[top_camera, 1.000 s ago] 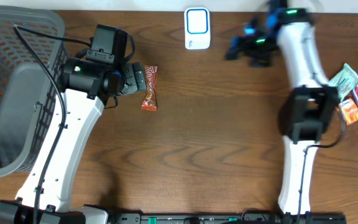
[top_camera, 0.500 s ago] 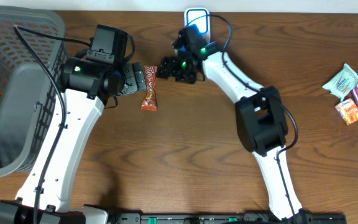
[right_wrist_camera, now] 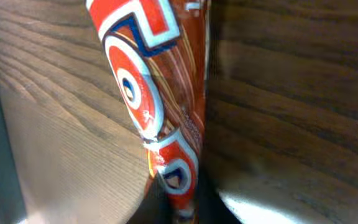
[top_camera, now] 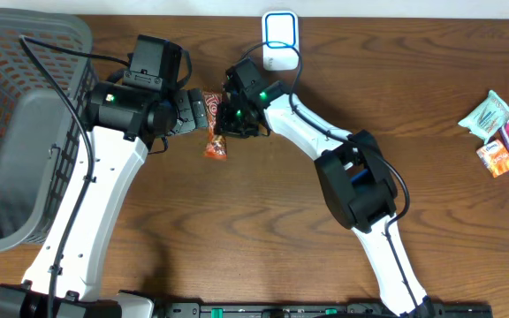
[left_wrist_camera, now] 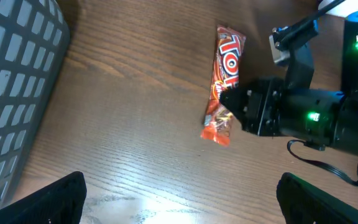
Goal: Scan the item barcode
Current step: 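Reach the right gripper to the red-orange candy bar and grasp it, then lift the candy bar with the right gripper and turn it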
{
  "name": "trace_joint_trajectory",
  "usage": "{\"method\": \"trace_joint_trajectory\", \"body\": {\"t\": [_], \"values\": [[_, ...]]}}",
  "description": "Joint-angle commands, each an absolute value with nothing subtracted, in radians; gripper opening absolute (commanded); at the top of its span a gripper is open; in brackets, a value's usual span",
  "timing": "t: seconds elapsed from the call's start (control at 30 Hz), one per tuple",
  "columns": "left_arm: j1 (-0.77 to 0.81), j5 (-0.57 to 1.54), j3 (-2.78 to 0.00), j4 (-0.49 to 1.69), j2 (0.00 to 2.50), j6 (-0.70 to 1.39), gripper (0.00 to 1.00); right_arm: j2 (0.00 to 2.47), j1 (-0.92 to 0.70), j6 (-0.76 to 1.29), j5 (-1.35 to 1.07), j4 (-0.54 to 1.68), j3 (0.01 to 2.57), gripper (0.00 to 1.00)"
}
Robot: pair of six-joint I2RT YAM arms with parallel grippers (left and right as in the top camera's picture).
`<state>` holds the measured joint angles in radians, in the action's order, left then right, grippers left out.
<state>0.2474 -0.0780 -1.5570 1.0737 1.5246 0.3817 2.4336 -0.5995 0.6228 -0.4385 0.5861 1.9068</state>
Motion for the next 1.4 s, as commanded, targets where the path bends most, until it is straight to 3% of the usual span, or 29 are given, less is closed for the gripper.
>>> {"method": "trace_joint_trajectory", "body": {"t": [0.0, 0.2, 0.33, 0.4, 0.6, 0.87, 1.13, 1.37], "values": [[0.245, -0.088, -1.555, 1.077, 1.523, 0.379, 0.98, 2.44, -0.579, 0.578, -0.401, 0.632, 1.884, 0.01], [0.245, -0.088, -1.555, 1.076, 1.523, 0.379, 0.98, 2.419, -0.477, 0.502, -0.4, 0.83, 1.885, 0.01], [0.245, -0.088, -1.555, 1.076, 1.523, 0.379, 0.98, 2.412, -0.384, 0.315, -0.361, 1.053, 1.885, 0.02], [0.245, -0.088, -1.555, 1.076, 1.523, 0.379, 0.98, 2.408, -0.34, 0.279, -0.334, 1.143, 1.885, 0.12], [0.245, -0.088, -1.555, 1.076, 1.523, 0.379, 0.98, 2.297, -0.281, 0.272, -0.225, 1.217, 1.885, 0.19], [0.245, -0.088, -1.555, 1.076, 1.523, 0.379, 0.98, 2.136, -0.371, 0.263, -0.088, 1.143, 1.885, 0.57], [0.245, -0.088, -1.555, 1.076, 1.523, 0.379, 0.98, 2.23, -0.528, 0.336, 0.316, 1.126, 1.854, 0.6], [0.245, -0.088, -1.555, 1.076, 1.523, 0.379, 0.98, 2.33, -0.561, 0.336, 0.351, 1.084, 1.854, 0.57]]}}
